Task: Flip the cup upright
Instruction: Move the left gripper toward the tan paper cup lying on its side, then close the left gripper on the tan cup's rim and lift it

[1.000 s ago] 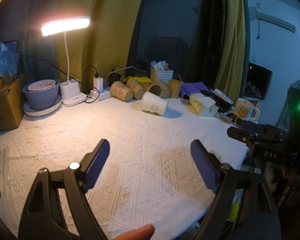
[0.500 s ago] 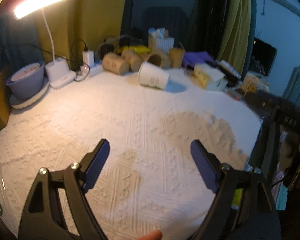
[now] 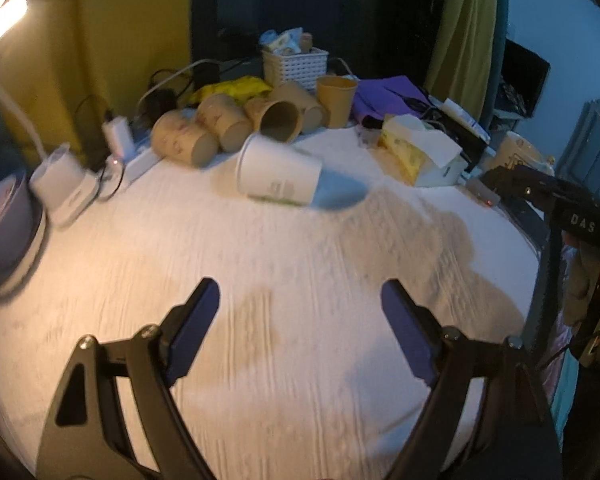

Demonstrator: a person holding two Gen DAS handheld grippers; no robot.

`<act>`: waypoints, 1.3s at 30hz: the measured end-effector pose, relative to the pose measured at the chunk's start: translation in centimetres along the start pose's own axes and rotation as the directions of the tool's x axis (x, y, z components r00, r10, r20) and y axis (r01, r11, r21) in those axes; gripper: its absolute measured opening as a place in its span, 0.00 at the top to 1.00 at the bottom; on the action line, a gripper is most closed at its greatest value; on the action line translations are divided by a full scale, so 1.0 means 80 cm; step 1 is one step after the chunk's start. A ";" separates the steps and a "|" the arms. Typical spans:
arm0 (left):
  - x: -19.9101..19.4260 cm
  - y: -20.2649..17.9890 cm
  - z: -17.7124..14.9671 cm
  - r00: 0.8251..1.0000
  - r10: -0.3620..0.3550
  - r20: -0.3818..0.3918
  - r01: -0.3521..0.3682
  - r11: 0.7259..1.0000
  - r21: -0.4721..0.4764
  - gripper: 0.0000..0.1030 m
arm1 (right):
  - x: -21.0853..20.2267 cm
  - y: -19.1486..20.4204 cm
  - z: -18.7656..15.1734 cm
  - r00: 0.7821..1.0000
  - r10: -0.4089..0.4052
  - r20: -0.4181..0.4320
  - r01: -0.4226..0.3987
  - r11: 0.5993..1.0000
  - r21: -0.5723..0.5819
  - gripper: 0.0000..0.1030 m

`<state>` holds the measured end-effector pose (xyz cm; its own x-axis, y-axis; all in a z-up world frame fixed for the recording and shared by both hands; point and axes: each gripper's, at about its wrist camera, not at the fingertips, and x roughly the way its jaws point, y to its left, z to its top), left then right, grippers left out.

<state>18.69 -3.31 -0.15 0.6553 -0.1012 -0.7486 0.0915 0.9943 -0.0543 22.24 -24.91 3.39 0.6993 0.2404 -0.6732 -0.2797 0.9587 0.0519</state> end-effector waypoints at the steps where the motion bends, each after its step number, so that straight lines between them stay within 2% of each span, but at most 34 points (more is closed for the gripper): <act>1: 0.005 -0.001 0.008 1.000 -0.001 -0.001 0.001 1.000 0.007 0.18 | 0.006 -0.005 0.005 1.000 0.002 -0.001 -0.002 1.000 0.004 0.27; 9: 0.060 -0.026 0.088 1.000 -0.009 0.002 0.008 0.995 0.096 0.18 | 0.053 -0.040 0.047 1.000 0.009 0.003 -0.009 1.000 0.011 0.27; 14: 0.101 -0.046 0.136 0.999 -0.042 -0.027 0.046 0.985 0.166 0.18 | 0.084 -0.059 0.069 1.000 0.025 -0.005 -0.025 0.999 0.034 0.27; 19: 0.143 -0.064 0.180 0.999 -0.021 -0.035 0.028 0.973 0.231 0.18 | 0.112 -0.078 0.093 0.999 0.032 -0.012 -0.031 0.998 0.059 0.27; 22: 0.166 -0.068 0.205 0.998 -0.034 -0.053 0.045 0.974 0.222 0.18 | 0.128 -0.088 0.106 1.000 0.028 -0.012 -0.027 0.997 0.072 0.27; 26: 0.202 -0.073 0.241 0.999 -0.025 -0.039 0.033 0.975 0.218 0.18 | 0.147 -0.103 0.119 1.000 0.021 -0.009 -0.020 0.995 0.094 0.27; 32: 0.257 -0.063 0.281 0.993 -0.058 -0.106 0.072 0.989 0.127 0.18 | 0.174 -0.126 0.139 1.000 0.014 -0.003 -0.014 0.991 0.135 0.27; 35: 0.271 -0.063 0.292 0.994 -0.039 -0.101 0.053 0.989 0.135 0.18 | 0.181 -0.131 0.143 1.000 0.016 0.006 -0.017 0.990 0.139 0.27; 39: 0.296 -0.065 0.302 0.989 -0.020 -0.146 0.042 0.989 0.145 0.18 | 0.191 -0.137 0.143 1.000 0.021 0.004 -0.022 0.988 0.151 0.27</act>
<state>51.85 -11.68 -1.64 0.5367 -0.1156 -0.8358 0.2266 0.9739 0.0108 43.52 -30.02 0.92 0.6957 0.2613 -0.6691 -0.1919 0.9652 0.1774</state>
